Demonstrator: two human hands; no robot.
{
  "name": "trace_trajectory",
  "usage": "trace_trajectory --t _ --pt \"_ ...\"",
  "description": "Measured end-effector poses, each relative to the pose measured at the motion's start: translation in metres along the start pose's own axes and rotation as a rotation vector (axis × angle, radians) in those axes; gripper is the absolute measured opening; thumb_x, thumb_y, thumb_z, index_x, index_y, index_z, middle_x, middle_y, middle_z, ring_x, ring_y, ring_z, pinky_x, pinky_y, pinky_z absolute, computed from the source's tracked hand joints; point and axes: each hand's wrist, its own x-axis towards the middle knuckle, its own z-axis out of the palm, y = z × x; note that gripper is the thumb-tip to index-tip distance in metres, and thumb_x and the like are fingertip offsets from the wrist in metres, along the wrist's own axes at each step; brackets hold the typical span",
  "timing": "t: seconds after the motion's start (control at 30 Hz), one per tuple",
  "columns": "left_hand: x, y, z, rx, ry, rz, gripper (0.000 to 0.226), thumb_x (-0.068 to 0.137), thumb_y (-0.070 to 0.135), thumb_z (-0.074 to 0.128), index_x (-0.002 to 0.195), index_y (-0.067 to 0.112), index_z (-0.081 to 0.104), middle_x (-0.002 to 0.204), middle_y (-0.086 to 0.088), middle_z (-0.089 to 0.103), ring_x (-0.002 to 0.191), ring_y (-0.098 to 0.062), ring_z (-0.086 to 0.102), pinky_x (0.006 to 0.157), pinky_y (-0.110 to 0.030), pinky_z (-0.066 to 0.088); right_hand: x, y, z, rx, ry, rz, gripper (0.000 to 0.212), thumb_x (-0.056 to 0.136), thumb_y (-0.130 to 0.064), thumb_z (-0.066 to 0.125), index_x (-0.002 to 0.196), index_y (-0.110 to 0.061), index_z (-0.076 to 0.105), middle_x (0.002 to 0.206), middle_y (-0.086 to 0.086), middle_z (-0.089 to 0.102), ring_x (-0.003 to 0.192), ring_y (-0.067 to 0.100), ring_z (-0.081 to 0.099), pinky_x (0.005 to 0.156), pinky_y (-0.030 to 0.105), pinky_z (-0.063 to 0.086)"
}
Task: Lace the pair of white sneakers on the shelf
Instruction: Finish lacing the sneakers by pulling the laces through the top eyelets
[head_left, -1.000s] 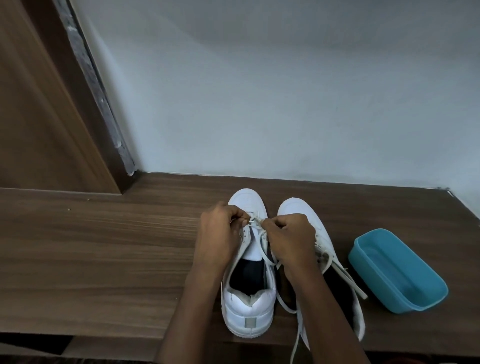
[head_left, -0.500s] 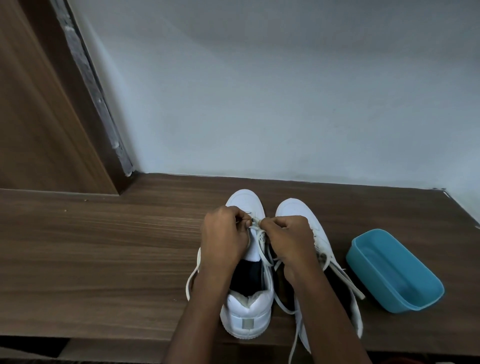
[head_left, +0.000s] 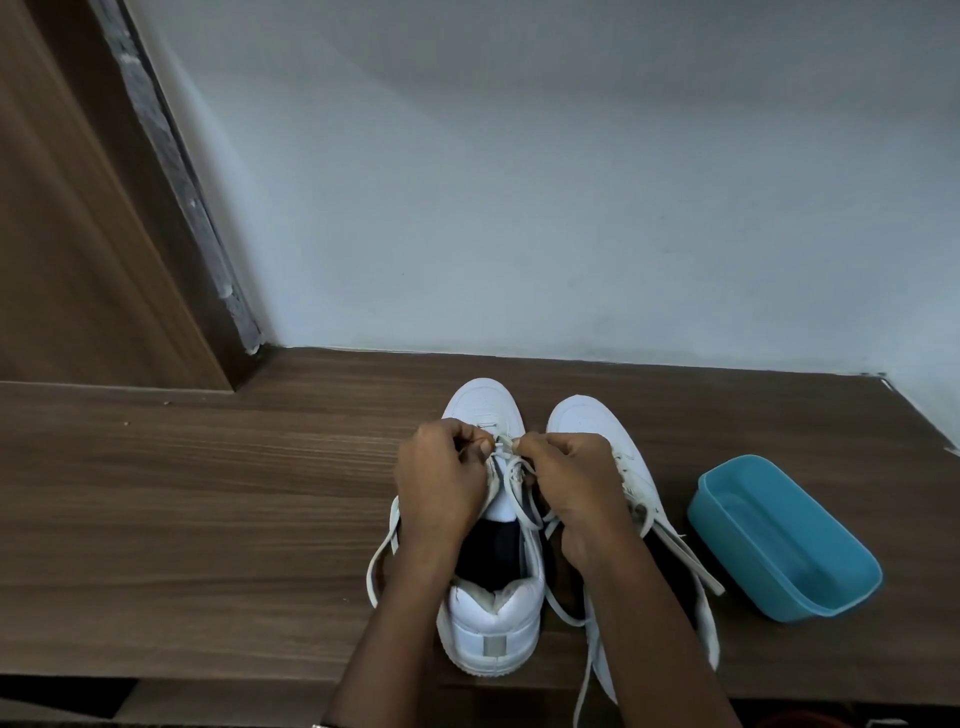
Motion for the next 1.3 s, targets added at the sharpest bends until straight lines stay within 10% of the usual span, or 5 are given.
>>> trace_trajectory --t 0.57,0.8,1.1,1.3 --pt "0.006 -0.012 -0.010 -0.289 -0.152 0.013 0.012 0.081 0.013 0.080 0.081 0.024 0.081 0.076 0.011 0.076 0.074 -0.003 0.071 0.070 -0.027 0.055 0.000 0.006 0.013 0.018 0.118 -0.014 0.009 0.091 -0.011 0.070 0.082 -0.010 0.071 0.078 0.009 0.073 0.063 0.013 0.065 0.059 0.026 0.055" --pt "0.012 -0.005 -0.037 -0.192 0.176 0.059 0.014 0.090 0.013 0.070 0.087 0.024 0.076 0.076 0.019 0.069 0.070 0.002 0.064 0.063 -0.017 0.050 -0.001 -0.001 0.008 -0.107 0.230 -0.258 0.015 0.099 -0.010 0.053 0.088 -0.017 0.060 0.084 -0.008 0.069 0.075 0.010 0.064 0.071 0.028 0.050" --pt "0.007 0.001 -0.059 -0.146 -0.411 -0.080 0.023 0.084 0.041 0.077 0.078 0.018 0.073 0.066 0.003 0.072 0.056 -0.007 0.067 0.054 -0.024 0.050 -0.012 -0.042 -0.015 0.632 0.009 -0.155 0.013 0.103 -0.017 0.052 0.092 -0.013 0.057 0.067 -0.002 0.066 0.054 0.008 0.050 0.046 0.017 0.039" --pt "0.005 0.012 -0.044 -0.092 -0.309 0.215 0.022 0.084 0.031 0.078 0.105 0.035 0.072 0.084 0.010 0.067 0.061 0.000 0.058 0.060 -0.012 0.043 -0.024 -0.065 -0.039 0.799 -0.257 -0.137 0.012 0.097 -0.016 0.056 0.088 -0.018 0.063 0.062 -0.004 0.052 0.049 0.002 0.041 0.041 0.011 0.028"
